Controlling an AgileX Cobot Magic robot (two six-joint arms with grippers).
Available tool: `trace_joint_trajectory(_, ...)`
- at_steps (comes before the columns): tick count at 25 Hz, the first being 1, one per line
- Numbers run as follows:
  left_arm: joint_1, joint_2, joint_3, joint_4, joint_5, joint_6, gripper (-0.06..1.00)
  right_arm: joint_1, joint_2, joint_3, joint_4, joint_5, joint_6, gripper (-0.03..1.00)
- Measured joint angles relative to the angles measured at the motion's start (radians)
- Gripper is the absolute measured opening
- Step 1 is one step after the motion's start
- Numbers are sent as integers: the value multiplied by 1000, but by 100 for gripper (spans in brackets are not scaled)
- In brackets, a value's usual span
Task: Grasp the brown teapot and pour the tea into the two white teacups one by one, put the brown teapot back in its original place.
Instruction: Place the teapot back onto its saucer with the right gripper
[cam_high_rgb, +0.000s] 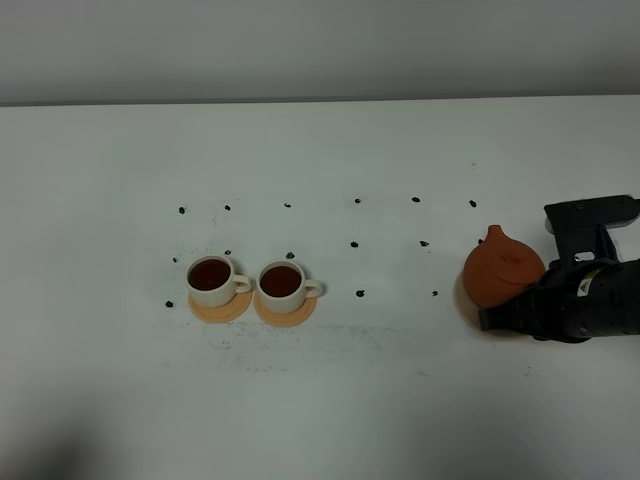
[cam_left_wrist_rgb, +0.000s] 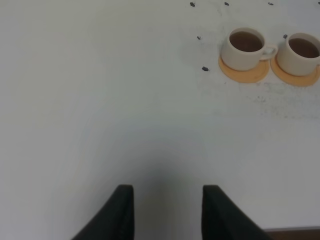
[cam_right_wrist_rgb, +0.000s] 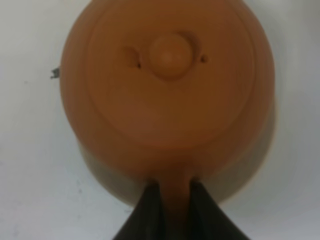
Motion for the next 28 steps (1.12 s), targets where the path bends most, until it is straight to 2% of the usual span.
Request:
trace_joint_trajectory(11,0,0,0,0,0,0,31,0,0,0,38,20,0,10)
trace_joint_trajectory(13,0,0,0,0,0,0,31,0,0,0,45,23,4,17)
trace_joint_trajectory(19,0,0,0,0,0,0,31,0,-1,0,47,23,39,54)
trace_joint_trajectory(21,0,0,0,0,0,0,31,0,-20,0,48,29,45,62)
trace_joint_trajectory(24,0,0,0,0,0,0,31,0,-96,0,45,58,47,66)
trace_joint_trajectory(28,0,0,0,0,0,0,31,0,-247,0,-8,124,46,64)
